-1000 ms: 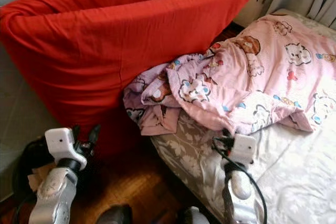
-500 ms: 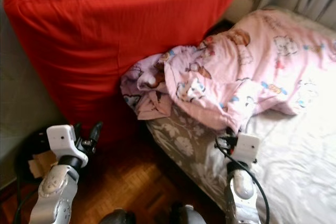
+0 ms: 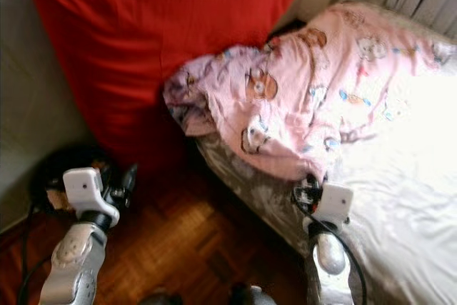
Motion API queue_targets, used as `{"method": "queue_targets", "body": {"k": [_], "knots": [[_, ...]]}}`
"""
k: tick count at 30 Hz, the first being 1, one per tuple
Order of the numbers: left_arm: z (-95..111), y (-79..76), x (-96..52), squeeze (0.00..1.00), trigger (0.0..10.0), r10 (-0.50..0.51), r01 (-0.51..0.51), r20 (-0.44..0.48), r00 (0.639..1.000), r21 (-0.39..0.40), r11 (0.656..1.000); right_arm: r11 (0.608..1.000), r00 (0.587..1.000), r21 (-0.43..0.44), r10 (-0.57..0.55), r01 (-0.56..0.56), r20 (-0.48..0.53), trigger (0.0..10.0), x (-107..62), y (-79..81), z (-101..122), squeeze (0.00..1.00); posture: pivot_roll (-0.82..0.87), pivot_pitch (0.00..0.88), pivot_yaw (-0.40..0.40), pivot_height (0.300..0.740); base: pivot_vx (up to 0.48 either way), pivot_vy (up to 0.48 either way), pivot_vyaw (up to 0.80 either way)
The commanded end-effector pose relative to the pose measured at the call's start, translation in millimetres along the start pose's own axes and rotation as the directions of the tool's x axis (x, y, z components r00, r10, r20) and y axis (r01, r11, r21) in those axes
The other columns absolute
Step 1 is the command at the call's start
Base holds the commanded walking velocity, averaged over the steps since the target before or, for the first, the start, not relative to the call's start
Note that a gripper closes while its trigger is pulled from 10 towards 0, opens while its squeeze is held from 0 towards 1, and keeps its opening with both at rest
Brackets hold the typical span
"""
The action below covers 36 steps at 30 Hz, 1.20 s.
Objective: Clean up the room
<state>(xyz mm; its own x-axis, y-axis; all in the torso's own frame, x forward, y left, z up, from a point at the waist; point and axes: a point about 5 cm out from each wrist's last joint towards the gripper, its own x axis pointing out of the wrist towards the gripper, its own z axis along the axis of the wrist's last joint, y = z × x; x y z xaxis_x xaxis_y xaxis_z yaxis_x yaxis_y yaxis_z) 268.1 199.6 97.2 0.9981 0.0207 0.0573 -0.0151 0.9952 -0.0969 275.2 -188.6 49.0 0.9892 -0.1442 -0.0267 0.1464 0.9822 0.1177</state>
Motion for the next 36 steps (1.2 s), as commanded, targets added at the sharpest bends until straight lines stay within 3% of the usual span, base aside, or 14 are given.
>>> {"method": "queue_targets", "body": {"k": [1,7,14,19,24,35,36], "knots": [[-4,-0.2,-3.3,0.00,10.0,0.003,-0.003,-0.014,1.000,-0.003,1.000,1.000,0.999,-0.019,0.024,-0.023,0.042,10.0,1.1,1.8,9,0.00,0.10,0.206,-0.056,0.740,-0.319,0.000,0.00],[-5,1.7,-3.7,0.00,10.0,0.015,-0.015,-0.022,1.000,0.015,1.000,0.995,0.989,-0.049,0.088,-0.083,0.115,10.0,3.0,14.5,24,0.00,0.10,0.209,-0.056,0.740,-0.100,0.000,0.00],[-6,0.5,-4.0,0.00,10.0,0.011,-0.011,-0.027,1.000,0.018,1.000,0.995,0.987,-0.054,0.092,-0.085,0.129,10.0,1.4,16.3,26,0.00,0.10,0.209,-0.058,0.740,0.000,0.000,0.00],[-7,-0.4,-4.2,0.00,10.0,0.010,-0.009,-0.029,1.000,0.023,1.000,0.993,0.995,-0.068,0.094,-0.092,0.033,10.0,-2.1,14.6,9,0.00,0.10,0.208,-0.060,0.740,0.000,0.000,0.00],[-8,-1.0,-4.1,0.00,10.0,0.007,-0.006,-0.034,0.999,0.029,1.000,0.999,0.996,-0.027,0.040,-0.042,-0.074,10.0,-6.5,6.3,-11,0.00,0.10,0.208,-0.062,0.740,0.000,0.000,0.00],[-10,-3.5,-4.7,0.00,10.0,-0.008,0.010,-0.047,0.999,0.049,0.999,1.000,0.968,-0.013,0.023,-0.027,-0.250,10.0,-12.3,0.1,-40,0.00,0.10,0.206,-0.062,0.740,0.000,0.000,0.00],[-11,-4.3,-4.6,0.00,10.0,-0.013,0.016,-0.048,0.999,0.054,0.998,0.999,0.960,-0.013,0.037,-0.043,-0.277,10.0,-14.3,1.3,-45,0.71,0.10,0.206,-0.061,0.740,0.000,0.000,0.00]]}}
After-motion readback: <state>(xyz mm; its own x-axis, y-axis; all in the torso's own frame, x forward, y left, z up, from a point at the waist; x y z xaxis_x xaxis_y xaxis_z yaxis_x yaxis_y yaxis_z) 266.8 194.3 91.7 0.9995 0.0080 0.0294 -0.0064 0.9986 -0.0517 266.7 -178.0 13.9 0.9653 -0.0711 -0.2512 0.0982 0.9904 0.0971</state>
